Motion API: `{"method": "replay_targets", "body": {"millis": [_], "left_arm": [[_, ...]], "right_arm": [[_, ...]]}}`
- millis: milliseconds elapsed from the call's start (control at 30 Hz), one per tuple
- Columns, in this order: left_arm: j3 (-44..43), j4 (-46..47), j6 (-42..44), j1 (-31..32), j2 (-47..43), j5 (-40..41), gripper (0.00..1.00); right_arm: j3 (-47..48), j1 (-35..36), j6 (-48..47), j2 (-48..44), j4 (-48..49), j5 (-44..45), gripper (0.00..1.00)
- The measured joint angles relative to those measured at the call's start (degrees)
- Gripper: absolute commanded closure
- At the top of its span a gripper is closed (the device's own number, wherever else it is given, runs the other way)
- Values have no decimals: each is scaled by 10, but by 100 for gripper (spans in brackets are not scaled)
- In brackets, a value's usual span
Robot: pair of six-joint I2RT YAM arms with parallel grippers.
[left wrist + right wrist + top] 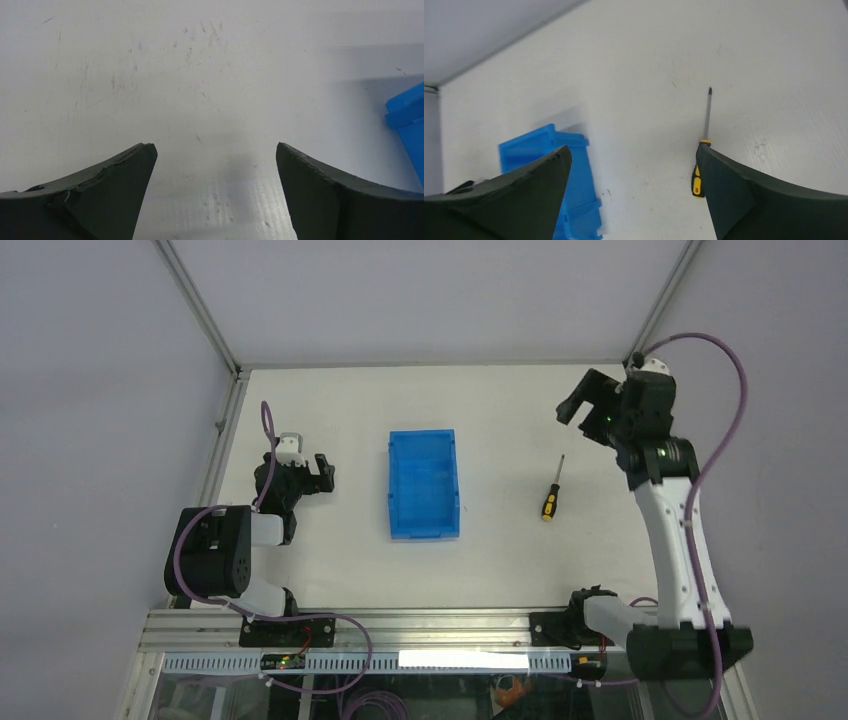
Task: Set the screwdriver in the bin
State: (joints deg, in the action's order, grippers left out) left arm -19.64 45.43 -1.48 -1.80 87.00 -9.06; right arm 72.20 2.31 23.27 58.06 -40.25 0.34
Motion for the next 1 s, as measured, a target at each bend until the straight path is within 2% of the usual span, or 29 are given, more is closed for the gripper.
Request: {"method": "replay_targets", "body": {"millis": [100, 200, 433, 500, 700, 867, 1000], "left_arm": [[0, 0, 0, 0, 0, 0, 1], [0, 0, 0, 0, 0, 0, 1], [0, 0, 0, 0, 0, 0, 1], [0, 0, 0, 0, 0, 0, 1], [0, 0, 0, 0, 0, 0, 1], [0, 0, 0, 0, 0, 0, 1], [0, 0, 0, 0, 0, 0, 1]], "right_arm": [[40, -3, -17, 138, -43, 12, 7], [17, -5, -28, 255, -77, 16, 11], [-56, -6, -39, 395, -97, 23, 31], [-60, -6, -42, 417, -90, 25, 43], [-62, -6, -56, 451, -78, 24, 100], [-54, -4, -77, 451, -88, 31, 100], [-16, 1, -89, 439, -156, 37, 100]]}}
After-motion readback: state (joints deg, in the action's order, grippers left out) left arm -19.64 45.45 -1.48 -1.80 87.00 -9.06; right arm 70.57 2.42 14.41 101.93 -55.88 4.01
